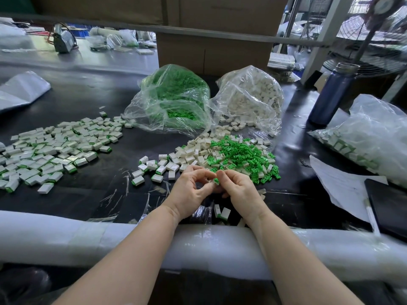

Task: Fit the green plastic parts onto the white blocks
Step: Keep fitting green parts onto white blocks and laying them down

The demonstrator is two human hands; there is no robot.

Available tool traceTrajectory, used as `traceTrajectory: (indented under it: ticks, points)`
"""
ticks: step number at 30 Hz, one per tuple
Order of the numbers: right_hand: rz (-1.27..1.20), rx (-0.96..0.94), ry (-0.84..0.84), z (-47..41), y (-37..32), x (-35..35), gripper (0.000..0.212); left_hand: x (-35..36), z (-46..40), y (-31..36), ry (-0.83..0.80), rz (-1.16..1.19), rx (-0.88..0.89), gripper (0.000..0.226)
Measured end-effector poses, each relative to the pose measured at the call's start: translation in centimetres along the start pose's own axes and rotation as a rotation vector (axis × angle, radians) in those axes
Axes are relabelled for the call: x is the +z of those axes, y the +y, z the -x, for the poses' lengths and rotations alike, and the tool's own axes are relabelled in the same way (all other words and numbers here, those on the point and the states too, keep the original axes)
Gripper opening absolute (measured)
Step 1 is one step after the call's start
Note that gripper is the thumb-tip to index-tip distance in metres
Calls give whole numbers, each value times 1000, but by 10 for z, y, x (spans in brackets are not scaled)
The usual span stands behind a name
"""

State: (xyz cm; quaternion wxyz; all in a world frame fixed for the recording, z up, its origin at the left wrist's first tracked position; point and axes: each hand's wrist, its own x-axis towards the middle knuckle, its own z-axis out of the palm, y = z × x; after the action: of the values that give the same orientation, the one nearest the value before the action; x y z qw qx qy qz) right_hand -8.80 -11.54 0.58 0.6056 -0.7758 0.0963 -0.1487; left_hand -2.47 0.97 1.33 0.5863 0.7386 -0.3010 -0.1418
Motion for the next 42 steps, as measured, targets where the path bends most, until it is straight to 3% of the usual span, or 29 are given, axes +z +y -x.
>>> traceTrajectory:
  ticks: [3, 9, 15, 32, 38, 42]
  points:
    - [13, -7, -52, 1, -2, -1, 27, -1, 1, 1, -32, -15, 11, 22]
    - [-90, -3, -96, 2, -5, -1, 18, 0, 1, -1, -74, -126, 26, 20]
    - [-38, -11, -85, 2, -4, -2, 14, 1, 0, -2, -108, -205, 30, 26]
    - [-19, -24, -55, 3, -3, -1, 21, 2, -1, -4, -138, -240, 31, 15]
    - [-27, -35, -12, 2, -3, 1, 26, 1, -2, -7, -62, -183, 36, 10]
    - [-84, -39, 69, 1, 0, 0, 12, 1, -4, -9, 8, -165, 32, 4]
